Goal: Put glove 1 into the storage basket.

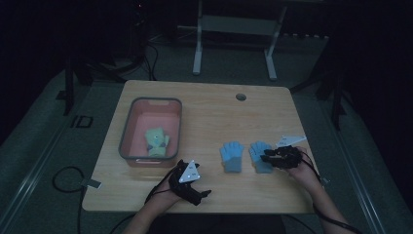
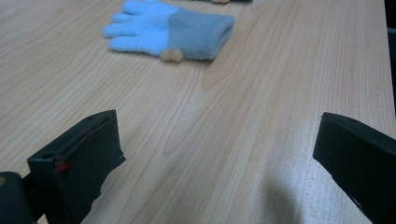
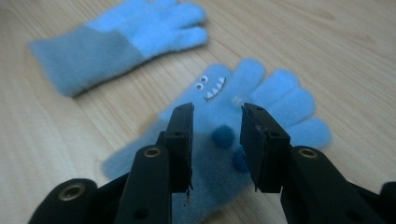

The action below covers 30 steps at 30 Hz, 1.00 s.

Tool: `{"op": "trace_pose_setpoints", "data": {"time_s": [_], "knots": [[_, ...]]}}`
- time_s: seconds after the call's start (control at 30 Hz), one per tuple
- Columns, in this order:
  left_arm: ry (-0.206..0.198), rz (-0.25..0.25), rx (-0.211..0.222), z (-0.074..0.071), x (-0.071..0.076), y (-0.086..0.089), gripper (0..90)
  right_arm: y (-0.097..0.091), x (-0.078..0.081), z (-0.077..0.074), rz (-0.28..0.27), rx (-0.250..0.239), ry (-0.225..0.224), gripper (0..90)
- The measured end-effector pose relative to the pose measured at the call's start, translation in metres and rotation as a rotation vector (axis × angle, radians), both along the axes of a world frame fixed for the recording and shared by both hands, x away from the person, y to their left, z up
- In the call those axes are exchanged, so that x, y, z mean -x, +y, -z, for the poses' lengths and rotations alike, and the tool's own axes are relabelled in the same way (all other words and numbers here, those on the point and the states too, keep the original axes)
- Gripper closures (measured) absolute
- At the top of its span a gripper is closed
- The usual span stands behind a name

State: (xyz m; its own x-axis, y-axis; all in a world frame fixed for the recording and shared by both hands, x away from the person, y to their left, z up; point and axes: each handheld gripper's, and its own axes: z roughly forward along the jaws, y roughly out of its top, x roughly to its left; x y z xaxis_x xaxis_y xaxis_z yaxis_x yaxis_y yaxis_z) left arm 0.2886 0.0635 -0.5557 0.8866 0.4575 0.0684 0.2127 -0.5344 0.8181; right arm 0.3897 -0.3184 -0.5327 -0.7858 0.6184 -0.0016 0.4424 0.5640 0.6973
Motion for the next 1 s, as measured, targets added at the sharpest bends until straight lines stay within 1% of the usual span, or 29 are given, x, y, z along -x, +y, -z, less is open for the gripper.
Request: {"op": "trace_pose_setpoints", "data": {"time_s": [0.07,0.1,0.13,0.23,0.27,0.3,0.37,0.43,0.6,0.7,0.87,0.97,1.0], "knots": [[0.001,0.0,0.0,0.0,0.0,0.0,0.7,0.0,-0.002,0.004,0.019,0.003,0.009,64.2],[0.001,0.001,0.001,0.0,0.0,0.001,0.7,0.0,-0.003,0.008,0.032,0.041,0.01,63.8],[0.002,0.001,0.003,0.0,0.0,0.001,0.7,0.001,-0.003,0.011,0.034,0.052,0.003,63.8],[0.002,0.002,0.001,0.0,0.0,0.001,0.7,0.0,-0.001,0.011,0.046,0.044,0.007,66.4],[0.002,0.003,-0.001,0.0,0.0,0.0,0.7,0.001,0.0,0.012,0.049,0.044,-0.003,71.2],[0.001,0.003,-0.002,0.0,0.0,0.0,0.7,0.002,0.001,0.012,0.055,0.038,-0.001,75.1],[0.002,0.005,-0.002,0.001,0.0,0.0,0.7,0.005,0.003,0.012,0.066,0.047,-0.001,79.8],[0.002,0.004,-0.001,0.001,0.0,0.0,0.7,0.008,0.005,0.011,0.079,0.058,-0.006,81.9],[0.008,0.004,-0.005,0.002,-0.001,0.0,0.7,0.006,0.004,0.009,0.12,0.016,0.027,84.4],[0.006,0.006,-0.004,0.002,-0.001,0.0,0.7,0.004,0.005,-0.002,0.137,-0.016,0.023,84.7],[0.003,0.005,-0.001,0.001,-0.001,0.001,0.7,0.005,0.008,-0.027,0.157,-0.066,-0.008,84.8],[0.004,0.007,-0.004,0.001,-0.001,0.0,0.7,0.009,0.012,-0.041,0.153,-0.079,-0.036,84.8],[0.004,0.007,-0.004,0.001,-0.001,0.0,0.7,0.009,0.012,-0.041,0.153,-0.079,-0.036,84.8]]}}
